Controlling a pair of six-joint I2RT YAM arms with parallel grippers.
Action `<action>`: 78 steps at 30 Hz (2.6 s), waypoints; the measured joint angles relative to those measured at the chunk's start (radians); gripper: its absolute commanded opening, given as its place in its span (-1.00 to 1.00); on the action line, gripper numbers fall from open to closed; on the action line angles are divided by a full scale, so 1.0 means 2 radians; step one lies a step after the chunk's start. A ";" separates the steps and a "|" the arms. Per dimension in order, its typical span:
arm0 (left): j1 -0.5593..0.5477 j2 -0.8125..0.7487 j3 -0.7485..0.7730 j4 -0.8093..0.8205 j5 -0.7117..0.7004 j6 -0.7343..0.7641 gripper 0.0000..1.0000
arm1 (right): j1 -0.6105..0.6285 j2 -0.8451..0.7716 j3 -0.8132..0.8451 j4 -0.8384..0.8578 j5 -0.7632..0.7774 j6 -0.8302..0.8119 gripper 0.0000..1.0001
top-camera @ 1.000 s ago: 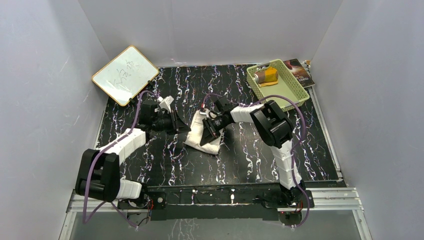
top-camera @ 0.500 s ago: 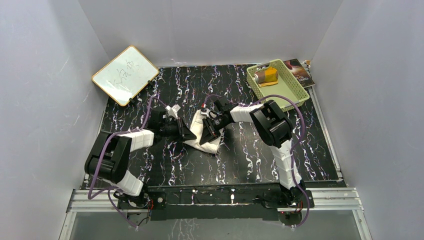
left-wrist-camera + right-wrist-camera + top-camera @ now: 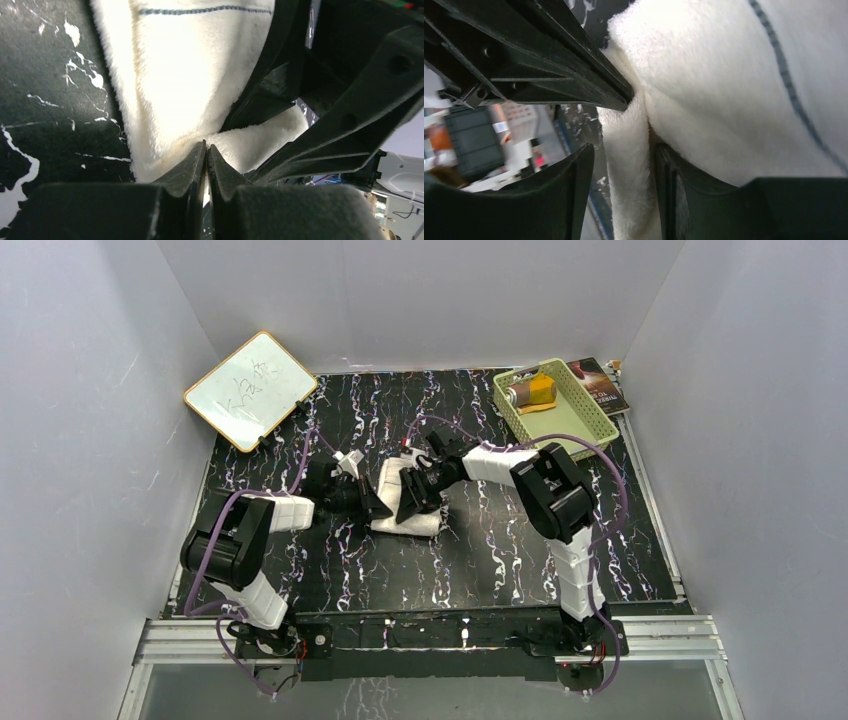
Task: Roll the towels
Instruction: Roll the towel at the center of the board.
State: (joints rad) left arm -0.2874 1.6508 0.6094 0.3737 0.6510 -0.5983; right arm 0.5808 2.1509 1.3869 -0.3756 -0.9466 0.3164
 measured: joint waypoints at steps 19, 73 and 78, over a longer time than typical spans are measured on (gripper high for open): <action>-0.001 0.021 0.000 0.038 0.000 0.011 -0.91 | 0.054 -0.193 -0.089 0.050 0.294 -0.134 -0.09; -0.001 0.014 0.002 0.025 -0.009 0.022 -0.79 | 0.233 -0.167 -0.242 0.268 0.559 -0.529 -0.70; 0.004 -0.021 -0.006 -0.005 -0.026 0.013 -0.46 | 0.215 -0.177 -0.213 0.212 0.481 -0.472 -0.69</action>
State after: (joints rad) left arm -0.2790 1.6081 0.5968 0.3637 0.5995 -0.5732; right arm 1.0107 1.7969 0.9604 0.0490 0.0162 -0.6273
